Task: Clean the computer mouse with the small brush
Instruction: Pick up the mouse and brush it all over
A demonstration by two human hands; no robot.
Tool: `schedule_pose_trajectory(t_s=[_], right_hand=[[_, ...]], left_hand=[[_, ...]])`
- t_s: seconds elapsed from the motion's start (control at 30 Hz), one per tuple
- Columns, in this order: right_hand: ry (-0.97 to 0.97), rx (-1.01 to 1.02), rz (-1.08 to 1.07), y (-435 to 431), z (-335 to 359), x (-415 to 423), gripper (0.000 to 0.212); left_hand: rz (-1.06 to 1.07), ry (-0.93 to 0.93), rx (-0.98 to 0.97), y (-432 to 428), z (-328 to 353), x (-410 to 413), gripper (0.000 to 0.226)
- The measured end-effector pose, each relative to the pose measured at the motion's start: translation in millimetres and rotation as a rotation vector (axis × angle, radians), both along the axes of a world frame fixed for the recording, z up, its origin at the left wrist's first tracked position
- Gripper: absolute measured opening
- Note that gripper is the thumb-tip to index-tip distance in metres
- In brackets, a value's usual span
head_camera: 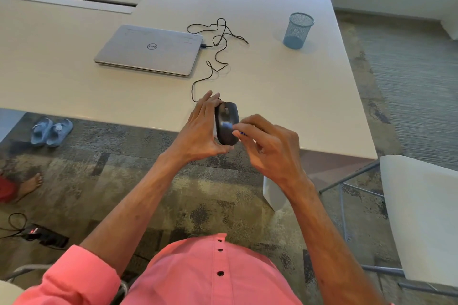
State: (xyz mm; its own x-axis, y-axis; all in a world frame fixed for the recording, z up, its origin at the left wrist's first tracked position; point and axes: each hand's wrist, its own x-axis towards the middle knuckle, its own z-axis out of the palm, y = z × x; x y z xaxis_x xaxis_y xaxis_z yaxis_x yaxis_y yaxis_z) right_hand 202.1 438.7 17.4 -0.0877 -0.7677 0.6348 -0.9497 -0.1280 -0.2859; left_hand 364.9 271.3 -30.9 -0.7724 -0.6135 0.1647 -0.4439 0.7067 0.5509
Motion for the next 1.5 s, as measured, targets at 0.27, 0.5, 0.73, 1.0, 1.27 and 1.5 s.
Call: schedule_pose_trajectory(t_s=[0.27,0.5,0.73,1.0,1.27,1.5], right_hand=[[0.115,0.207,0.129,4,5,2,0.012],[0.084,0.108,-0.081,8,17,-16,0.023],[-0.129,-0.036,-0.207,-7,10,-10,0.02],[-0.08,0.302,-0.007,14,17,-20,0.018],[-0.2,0.053,-0.121,15,15,-21,0.017],[-0.173,0.104,-0.094,19,-2,-20,0.014]], left_hand=[[0.035,0.032,0.002,2,2,3,0.137],[0.019,0.066,-0.009,9,-11,6,0.129],[-0.05,0.084,-0.036,10,-11,5,0.129],[-0.028,0.079,-0.031,15,-12,7,0.131],[-0.03,0.07,-0.019,15,-11,5,0.13],[0.027,0.076,-0.016,12,-11,3,0.13]])
